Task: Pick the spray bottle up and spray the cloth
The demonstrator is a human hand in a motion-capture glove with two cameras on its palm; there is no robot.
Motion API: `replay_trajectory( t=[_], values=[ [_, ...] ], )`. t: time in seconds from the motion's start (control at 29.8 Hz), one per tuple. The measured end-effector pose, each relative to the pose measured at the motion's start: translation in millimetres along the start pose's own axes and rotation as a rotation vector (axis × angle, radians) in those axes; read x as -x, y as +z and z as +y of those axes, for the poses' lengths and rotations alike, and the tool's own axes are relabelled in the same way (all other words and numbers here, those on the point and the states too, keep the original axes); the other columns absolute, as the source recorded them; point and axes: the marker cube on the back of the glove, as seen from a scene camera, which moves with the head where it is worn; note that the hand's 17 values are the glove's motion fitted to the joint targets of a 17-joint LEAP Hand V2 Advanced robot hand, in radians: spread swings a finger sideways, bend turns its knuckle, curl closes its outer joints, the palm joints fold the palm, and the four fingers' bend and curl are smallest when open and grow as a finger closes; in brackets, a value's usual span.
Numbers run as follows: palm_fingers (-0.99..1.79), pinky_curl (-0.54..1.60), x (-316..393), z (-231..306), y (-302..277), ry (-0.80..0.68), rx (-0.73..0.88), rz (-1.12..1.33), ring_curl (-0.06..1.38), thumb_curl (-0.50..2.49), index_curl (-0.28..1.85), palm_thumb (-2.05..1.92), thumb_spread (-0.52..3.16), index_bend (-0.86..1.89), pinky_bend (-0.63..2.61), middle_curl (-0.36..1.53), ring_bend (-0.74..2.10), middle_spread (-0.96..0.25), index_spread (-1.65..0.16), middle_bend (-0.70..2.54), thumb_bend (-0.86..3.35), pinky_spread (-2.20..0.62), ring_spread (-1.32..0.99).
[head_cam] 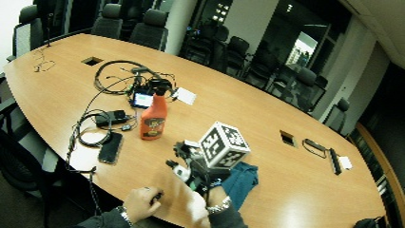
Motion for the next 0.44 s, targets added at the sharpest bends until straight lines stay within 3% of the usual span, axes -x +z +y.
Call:
replay_trajectory(
  t=[0.44],
  values=[
    [0.53,0.32,-33.5,56.5,-11.9,0.048,0.078,0.156,0.3,0.4,0.42,0.61,1.3,0.21,0.2,0.35,0.16,-0.05,-0.39,0.15,-0.01,0.28,0.01]
  ],
)
